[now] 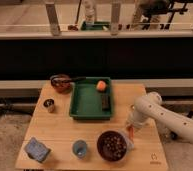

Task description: Place pepper in table surface

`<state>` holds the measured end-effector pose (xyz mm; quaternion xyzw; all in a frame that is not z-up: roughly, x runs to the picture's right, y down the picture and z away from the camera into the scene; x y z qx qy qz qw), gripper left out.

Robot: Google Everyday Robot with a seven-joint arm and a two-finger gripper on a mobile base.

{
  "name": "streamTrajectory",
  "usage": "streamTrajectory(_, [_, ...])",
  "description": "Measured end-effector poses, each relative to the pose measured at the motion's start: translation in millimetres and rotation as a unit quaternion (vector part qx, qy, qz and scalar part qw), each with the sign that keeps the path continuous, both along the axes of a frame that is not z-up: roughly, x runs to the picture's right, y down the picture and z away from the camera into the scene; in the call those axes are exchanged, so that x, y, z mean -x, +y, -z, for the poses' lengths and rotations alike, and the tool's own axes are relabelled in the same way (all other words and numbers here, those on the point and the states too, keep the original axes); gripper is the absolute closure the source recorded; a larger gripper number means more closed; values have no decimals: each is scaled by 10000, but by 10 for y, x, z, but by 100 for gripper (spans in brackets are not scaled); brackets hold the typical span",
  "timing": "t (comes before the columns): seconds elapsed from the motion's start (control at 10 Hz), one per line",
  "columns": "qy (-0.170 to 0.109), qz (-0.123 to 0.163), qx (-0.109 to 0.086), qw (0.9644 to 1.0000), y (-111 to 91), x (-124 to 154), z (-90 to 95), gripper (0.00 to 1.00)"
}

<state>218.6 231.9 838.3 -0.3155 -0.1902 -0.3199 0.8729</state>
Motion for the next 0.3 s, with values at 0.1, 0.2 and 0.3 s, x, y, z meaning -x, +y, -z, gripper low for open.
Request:
streamTrajectory(0.1, [18,14,125,9999,17,-6,-18,76])
streamTrajectory(0.2, [19,7,205,9998,17,-5,-34,87])
streamTrajectory(0.3, [20,10,206,9998,11,-6,-32,96])
